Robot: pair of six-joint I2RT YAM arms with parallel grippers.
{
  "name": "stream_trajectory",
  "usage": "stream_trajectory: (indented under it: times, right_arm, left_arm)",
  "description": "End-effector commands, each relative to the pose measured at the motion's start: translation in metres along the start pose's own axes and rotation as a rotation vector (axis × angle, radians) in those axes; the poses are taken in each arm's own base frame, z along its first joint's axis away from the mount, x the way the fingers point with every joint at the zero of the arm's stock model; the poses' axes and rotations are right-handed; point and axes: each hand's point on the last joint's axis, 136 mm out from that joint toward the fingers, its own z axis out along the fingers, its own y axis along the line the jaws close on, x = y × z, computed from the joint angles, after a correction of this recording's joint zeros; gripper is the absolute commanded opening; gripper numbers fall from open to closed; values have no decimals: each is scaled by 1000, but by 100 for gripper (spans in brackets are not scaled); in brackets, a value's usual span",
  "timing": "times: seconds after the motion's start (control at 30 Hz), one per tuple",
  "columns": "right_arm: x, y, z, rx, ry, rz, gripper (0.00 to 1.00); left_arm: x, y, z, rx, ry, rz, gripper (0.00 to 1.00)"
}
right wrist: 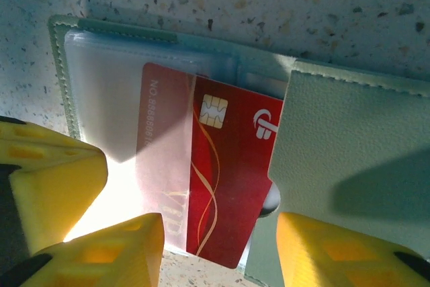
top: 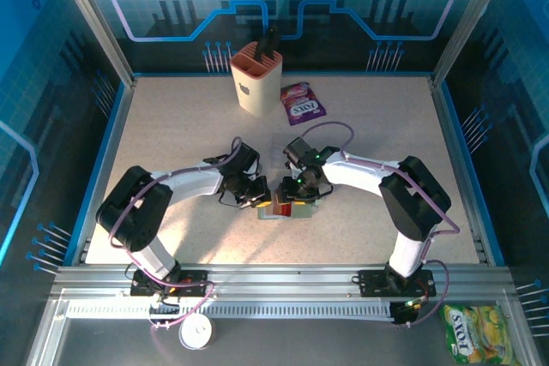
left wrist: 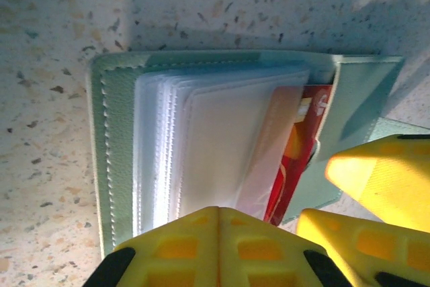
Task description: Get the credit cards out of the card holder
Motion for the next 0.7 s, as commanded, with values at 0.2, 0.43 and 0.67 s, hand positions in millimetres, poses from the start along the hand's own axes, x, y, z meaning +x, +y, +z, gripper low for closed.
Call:
stream_trajectory:
  times: [0.2, 0.43, 0.67]
  right_arm:
    - [-4, -3, 11, -13, 22, 12, 44]
    - [-3, -6, 15, -6, 36, 23, 46]
    - [-5, 2, 15, -47, 24, 19, 40]
  left_arm:
    - [7, 18, 8, -61, 26, 8, 7]
    - [7, 20, 7, -68, 23, 8, 7]
    - [7, 19, 5, -69, 18, 9, 7]
